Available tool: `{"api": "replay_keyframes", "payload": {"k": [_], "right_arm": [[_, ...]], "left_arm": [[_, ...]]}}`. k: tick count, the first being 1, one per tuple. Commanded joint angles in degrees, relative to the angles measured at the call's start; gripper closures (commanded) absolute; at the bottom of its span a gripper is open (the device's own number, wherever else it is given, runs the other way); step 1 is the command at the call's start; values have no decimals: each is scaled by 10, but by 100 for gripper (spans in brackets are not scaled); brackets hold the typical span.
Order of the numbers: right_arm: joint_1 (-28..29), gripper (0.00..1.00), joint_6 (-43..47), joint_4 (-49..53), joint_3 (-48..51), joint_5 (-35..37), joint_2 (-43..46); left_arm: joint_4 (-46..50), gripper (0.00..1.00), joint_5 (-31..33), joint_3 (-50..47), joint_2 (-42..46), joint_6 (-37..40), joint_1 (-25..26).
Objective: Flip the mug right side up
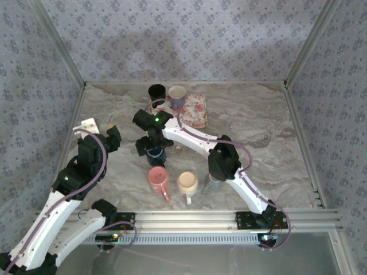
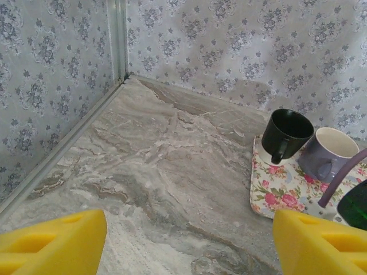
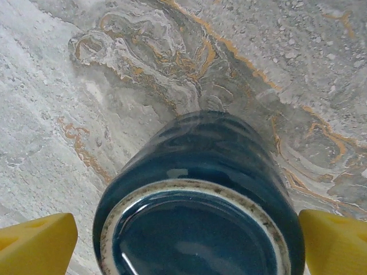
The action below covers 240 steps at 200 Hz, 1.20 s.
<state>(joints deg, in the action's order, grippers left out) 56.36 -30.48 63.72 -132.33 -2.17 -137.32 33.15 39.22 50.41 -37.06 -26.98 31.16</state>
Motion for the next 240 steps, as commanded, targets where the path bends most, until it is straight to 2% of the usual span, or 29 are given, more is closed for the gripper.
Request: {"api": "replay_keyframes", "payload": {"k": [1,110,134,179,222,240], "right_arm": [[9,0,-7,22,-26,5,-21],[20,0,20,73,-53,88,-69],[20,11,24,72,-57,103,-62],[20,37,27,68,-66,104,-43],[11,41,18,71,-59,126,0],[-2,44,3,30,-5,136,59]], "left_arm": [[-17,24,-3,-5,6,13,3],[-15,23,1,-6,7,12,2],[-16,23,0,-6,7,12,0],[-18,23,-3,-8,5,13,0],[-26,23,-31,-9,-2,16,-3],[-27,23,-58,-5,-11,17,-3]]}}
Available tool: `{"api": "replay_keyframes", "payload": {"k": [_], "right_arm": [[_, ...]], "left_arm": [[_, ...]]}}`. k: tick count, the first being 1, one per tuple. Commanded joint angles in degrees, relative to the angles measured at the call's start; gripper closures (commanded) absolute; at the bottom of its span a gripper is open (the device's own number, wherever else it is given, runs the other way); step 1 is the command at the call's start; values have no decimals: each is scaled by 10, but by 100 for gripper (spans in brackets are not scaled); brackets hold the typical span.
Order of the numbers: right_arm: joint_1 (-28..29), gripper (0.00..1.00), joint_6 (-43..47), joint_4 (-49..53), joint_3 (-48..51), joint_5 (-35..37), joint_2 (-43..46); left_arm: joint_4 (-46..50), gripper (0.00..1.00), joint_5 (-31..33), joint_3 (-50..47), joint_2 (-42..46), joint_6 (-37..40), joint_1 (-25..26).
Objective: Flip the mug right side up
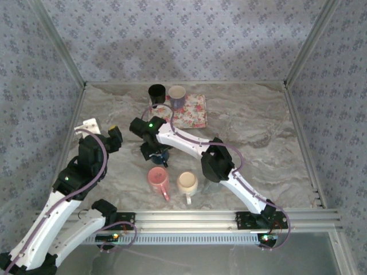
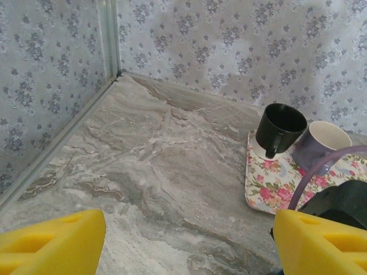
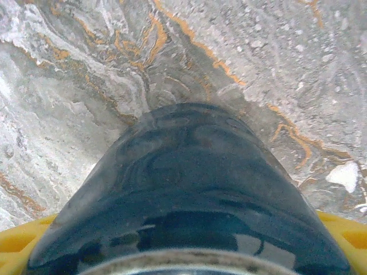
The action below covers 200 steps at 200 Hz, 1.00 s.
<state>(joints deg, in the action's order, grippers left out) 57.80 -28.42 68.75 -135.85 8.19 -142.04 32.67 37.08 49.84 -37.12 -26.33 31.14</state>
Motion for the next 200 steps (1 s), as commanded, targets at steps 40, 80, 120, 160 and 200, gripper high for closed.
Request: {"api": "replay_keyframes", "payload": {"k": [40,80,120,160,200], "right_arm": [[-74,47,-49,-188,244,-6,301],[-136,48,-61,-274,399,-19,467],[-220,47,-126,-424,580,-93,641],[-293,47,-177,-552,711,-194,774],[-339,47,-241,-652,790,-265,857]], "left_arm": [[-35,20,-144,24,-37,10,0],[-43,14,-257,75,-110,5,32],[-156,14,-457,65,-182,-74,47],[-412,15,-676,11,-259,-197,47],[-742,19,-791,-31,-359,-386,46]]}}
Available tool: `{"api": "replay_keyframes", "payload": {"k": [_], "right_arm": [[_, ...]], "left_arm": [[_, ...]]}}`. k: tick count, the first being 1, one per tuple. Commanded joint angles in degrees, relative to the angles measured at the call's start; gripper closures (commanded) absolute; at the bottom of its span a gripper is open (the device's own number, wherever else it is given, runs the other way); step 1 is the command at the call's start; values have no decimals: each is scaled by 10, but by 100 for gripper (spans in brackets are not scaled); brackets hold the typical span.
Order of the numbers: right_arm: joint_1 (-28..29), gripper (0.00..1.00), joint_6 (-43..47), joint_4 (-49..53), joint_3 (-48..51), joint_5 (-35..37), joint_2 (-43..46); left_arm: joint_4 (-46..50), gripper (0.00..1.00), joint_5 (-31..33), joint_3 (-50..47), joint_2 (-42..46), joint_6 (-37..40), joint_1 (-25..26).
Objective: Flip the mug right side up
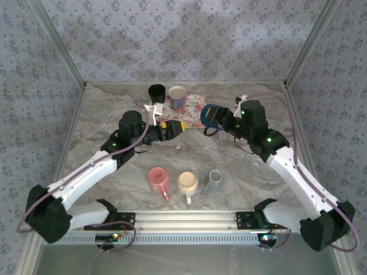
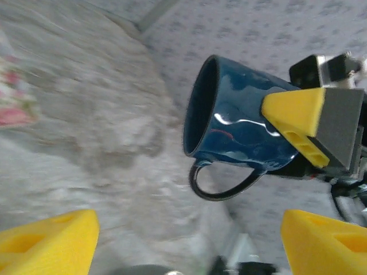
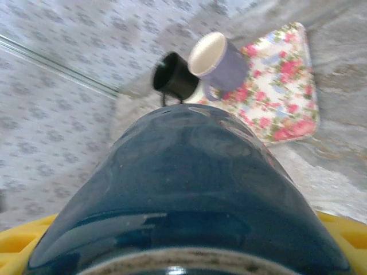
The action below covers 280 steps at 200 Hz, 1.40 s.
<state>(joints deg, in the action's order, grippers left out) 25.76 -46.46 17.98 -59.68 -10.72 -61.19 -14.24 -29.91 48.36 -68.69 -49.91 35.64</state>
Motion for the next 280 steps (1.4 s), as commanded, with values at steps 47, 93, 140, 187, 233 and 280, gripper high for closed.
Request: {"api": "replay_keyframes", "payload": {"k": [47,93,140,187,233,280], "right_arm": [[-31,46,-109,-249,65,-134,73],[-33,46,-172,-369,96,-158,71],[-26,48,-190,-400,100,-164,66],[-21,48,-164,-361,94,-155,82],[-23,49,-56,-212,49,-118,114],[-22,49,-57,-216,45,-123,113]], "left_arm": [[-505,31,-201,-13,-123,-287,3],[-583,34,-228,-8,-144,-333,12],[-526,34,-222,-13,-140,-285,18],[-490,34,-210,-12,-136,-259,15],[-415,33,-222,-4,-99,-231,-5],[-285,30,-203,0,-64,-147,-1]]}}
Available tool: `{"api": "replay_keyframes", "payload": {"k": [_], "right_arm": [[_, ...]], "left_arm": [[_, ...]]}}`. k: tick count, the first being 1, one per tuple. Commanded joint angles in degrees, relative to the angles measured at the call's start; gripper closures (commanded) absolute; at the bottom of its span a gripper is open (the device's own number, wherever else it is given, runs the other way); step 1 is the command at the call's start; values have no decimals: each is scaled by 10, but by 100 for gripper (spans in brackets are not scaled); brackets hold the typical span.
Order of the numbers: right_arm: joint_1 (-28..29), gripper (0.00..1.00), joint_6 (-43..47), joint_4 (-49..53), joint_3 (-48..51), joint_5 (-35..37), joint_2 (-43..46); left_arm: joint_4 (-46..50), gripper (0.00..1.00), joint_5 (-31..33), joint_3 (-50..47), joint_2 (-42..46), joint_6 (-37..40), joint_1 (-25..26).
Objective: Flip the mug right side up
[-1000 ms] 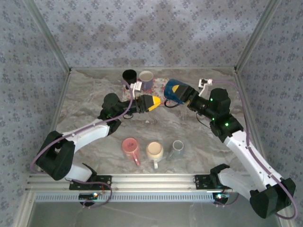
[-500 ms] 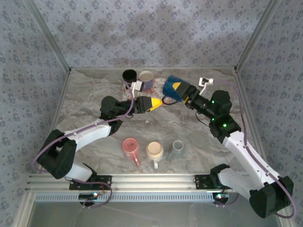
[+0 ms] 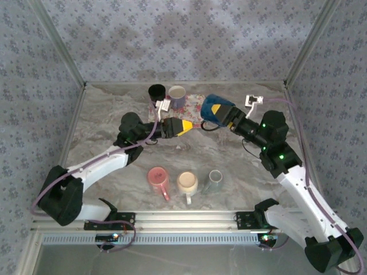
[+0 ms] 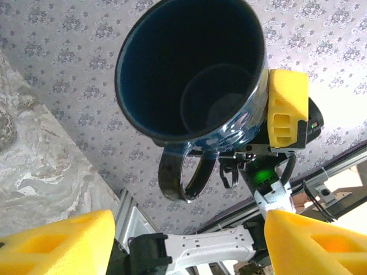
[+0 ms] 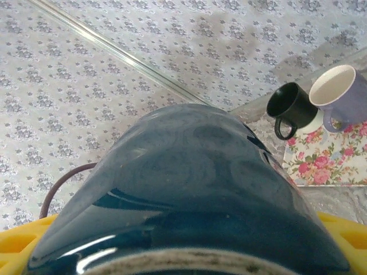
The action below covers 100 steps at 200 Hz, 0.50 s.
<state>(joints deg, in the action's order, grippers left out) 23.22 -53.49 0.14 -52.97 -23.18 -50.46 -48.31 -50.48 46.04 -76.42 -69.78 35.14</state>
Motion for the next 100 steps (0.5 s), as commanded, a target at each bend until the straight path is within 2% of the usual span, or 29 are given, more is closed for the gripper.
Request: {"api": "replay_keyframes", "payload": {"k": [1,59,100], "right_arm": [[4,49,12,-40,-22,2,5],[25,49,-59,-162,15,-9,-28],[40,50,-69,-181,22,-10,-34]], "left_arm": [[55,30,2,24,12,51,5],[-75,31,-4,51,-57,-9,60],[-199,42,0,51,-92,-81,61]]}}
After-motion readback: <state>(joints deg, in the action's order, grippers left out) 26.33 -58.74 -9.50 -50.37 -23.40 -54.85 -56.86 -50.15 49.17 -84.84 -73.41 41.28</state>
